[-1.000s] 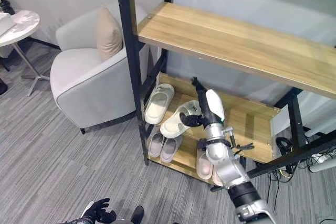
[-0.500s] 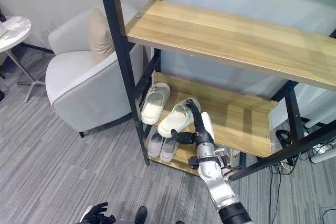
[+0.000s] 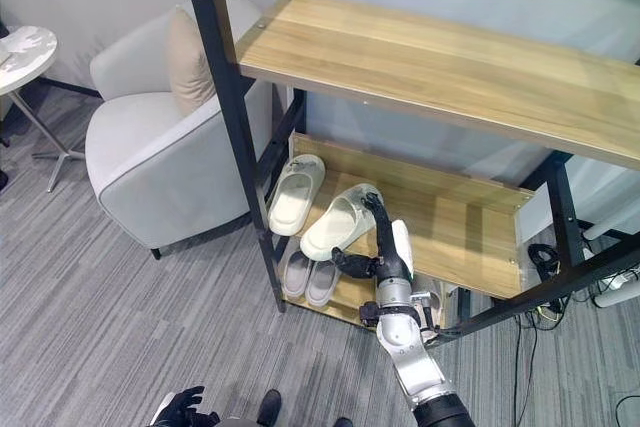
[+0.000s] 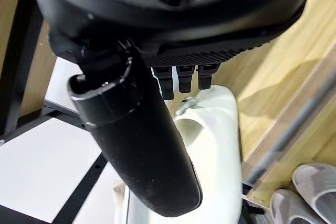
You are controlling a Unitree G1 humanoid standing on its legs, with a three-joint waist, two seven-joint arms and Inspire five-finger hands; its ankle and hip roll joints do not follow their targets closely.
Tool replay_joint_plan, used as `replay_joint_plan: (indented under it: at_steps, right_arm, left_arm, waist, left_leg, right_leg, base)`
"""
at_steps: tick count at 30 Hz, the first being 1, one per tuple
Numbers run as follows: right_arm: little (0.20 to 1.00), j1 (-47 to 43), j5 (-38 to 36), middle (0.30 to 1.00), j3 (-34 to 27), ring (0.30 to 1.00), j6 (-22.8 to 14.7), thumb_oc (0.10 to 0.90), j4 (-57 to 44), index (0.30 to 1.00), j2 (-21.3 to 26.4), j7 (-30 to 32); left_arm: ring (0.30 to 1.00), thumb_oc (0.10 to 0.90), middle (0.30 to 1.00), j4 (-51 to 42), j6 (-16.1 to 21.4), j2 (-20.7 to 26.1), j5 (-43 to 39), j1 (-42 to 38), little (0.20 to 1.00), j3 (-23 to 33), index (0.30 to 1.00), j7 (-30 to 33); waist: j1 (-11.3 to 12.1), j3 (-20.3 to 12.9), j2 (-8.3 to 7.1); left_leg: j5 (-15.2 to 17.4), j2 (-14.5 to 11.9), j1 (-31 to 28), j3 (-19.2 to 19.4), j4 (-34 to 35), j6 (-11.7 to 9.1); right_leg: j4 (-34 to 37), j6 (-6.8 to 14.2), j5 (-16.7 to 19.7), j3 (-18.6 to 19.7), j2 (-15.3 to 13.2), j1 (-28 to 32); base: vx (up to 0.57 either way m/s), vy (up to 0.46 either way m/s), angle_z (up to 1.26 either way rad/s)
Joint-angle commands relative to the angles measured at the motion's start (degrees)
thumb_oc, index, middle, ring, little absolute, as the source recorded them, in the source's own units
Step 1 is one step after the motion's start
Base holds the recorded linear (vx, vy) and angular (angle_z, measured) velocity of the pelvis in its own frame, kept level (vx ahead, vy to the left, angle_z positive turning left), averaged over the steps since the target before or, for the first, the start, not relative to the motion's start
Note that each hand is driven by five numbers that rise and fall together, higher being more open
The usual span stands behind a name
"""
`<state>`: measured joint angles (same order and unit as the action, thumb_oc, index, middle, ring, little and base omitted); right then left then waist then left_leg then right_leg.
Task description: Arrange the slippers neatly on the shoe rack.
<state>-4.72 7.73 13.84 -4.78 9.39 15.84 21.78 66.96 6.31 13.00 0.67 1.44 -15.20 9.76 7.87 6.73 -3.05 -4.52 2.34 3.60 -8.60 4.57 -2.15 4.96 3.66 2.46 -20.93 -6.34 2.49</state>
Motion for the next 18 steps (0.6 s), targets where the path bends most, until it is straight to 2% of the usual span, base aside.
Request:
replay_joint_plan:
  at_steps: [1,8,18]
  right_arm:
    - [0.9,-2.86,-0.21,0.9,-1.69,0.9,-5.11,0.8,-5.5,0.9,1.05,2.38]
    - [0.9,-4.27,-2.03,0.9,0.14,0.9,-4.86,0.8,-1.74,0.9,-0.27,3.3]
    - [0.9,-7.76,-1.15,0.9,-1.23,0.9,-4.48,0.8,2.24,0.9,0.82,5.16]
  left_arm:
    - [0.9,0.8,0.9,3.85,0.71,-7.29,1.92,0.14,0.9,-4.85,0.9,1.04]
    - [0.9,0.8,0.9,3.43,0.7,-7.69,0.92,-0.73,0.9,-5.79,0.9,2.06]
    - [0.9,0.8,0.9,3.76,0.65,-7.64,1.38,-0.19,0.9,-6.28,0.9,2.24]
  waist:
    - [-0.56,-1.68,1.55]
    - [-0.56,-0.63,1.99]
    - [0.1,-0.33,2.22]
  left_leg:
    - [2.98,-2.99,-1.17,4.75,0.43,-2.22]
    - [2.84,-2.79,-0.73,4.99,0.43,-2.13]
    - [2.82,-2.61,-0.33,4.7,0.43,-2.14]
  right_leg:
    - [-0.73,4.56,-1.94,0.45,-1.98,0.37]
    - [-0.81,4.49,-1.79,0.48,-2.11,-0.21]
    - [-0.81,4.53,-1.76,-0.02,-2.28,-0.46]
  base:
    - [0.0,0.0,0.0]
    - [0.0,0.0,0.0]
    - [0.0,0.0,0.0]
